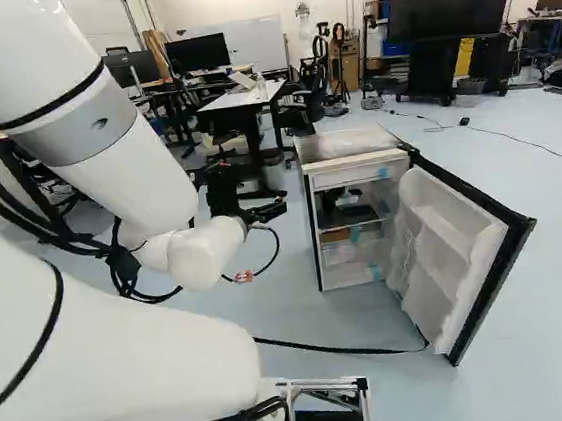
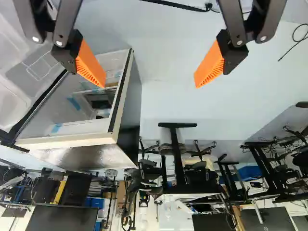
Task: Open the fridge door
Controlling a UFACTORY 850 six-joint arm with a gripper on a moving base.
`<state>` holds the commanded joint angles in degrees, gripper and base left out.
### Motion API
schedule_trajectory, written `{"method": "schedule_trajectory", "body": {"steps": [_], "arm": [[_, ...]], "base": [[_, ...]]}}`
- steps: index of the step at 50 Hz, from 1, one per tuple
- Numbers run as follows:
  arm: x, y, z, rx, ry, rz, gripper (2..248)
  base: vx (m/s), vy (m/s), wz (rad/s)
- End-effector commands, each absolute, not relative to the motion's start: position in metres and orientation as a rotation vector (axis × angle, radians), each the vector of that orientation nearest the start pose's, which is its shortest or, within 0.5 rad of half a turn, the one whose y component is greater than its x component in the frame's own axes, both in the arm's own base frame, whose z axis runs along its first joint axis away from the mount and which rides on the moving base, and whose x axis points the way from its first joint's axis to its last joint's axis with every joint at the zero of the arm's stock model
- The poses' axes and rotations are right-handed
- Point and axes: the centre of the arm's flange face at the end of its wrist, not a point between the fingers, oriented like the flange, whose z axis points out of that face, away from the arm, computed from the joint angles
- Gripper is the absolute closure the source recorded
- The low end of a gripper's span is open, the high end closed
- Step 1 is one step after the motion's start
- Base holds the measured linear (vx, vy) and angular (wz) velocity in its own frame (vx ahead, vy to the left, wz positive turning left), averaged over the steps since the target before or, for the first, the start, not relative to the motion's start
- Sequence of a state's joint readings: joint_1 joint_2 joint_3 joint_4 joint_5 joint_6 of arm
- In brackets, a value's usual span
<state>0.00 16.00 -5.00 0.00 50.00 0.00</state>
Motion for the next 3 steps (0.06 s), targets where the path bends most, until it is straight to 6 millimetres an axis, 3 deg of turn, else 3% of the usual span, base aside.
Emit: {"method": "schedule_trajectory", "body": {"steps": [3], "arm": [[0.2703, 0.0000, 0.3656, -2.558, 0.000, -1.824, 3]], "base": [[0.000, 0.000, 0.000]]}}
